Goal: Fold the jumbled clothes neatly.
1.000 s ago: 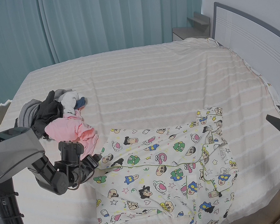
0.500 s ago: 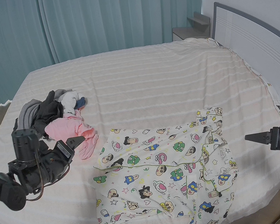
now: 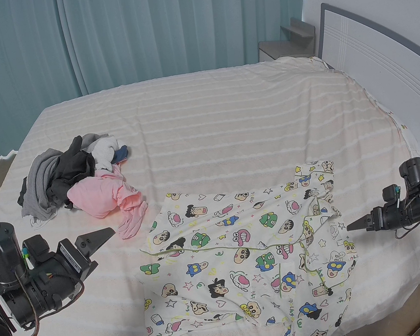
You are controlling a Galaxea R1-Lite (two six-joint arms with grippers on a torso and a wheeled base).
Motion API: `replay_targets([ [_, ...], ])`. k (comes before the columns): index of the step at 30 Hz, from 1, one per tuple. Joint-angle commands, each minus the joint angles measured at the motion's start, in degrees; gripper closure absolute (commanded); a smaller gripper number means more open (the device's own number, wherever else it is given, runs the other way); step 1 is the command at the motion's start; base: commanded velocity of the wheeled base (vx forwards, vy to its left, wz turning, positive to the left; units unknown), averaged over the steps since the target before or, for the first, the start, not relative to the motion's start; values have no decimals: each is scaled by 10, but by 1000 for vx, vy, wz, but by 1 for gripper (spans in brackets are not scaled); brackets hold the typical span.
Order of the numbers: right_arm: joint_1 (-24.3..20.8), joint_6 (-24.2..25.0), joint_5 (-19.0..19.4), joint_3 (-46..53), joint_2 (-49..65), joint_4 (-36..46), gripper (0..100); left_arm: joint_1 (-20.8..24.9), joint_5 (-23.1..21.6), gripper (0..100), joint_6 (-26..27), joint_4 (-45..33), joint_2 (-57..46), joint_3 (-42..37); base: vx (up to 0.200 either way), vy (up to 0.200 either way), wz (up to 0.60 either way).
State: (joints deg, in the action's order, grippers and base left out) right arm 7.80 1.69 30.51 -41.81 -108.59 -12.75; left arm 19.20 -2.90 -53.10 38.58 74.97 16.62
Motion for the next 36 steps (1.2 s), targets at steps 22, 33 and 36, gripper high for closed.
replay_targets([
  [22,-7,-14,-27,-172,-242,3,0,56,-7,0,-3,-3,-17,-50,0,0,0],
  [33,-9,-11,-27,-179,-244,-2,100,56,-6,0,-3,-3,-11,-51,0,0,0],
  [36,-4,-12,-27,-176,-235,-2,100,56,-7,0,-3,-3,-11,-51,0,0,0],
])
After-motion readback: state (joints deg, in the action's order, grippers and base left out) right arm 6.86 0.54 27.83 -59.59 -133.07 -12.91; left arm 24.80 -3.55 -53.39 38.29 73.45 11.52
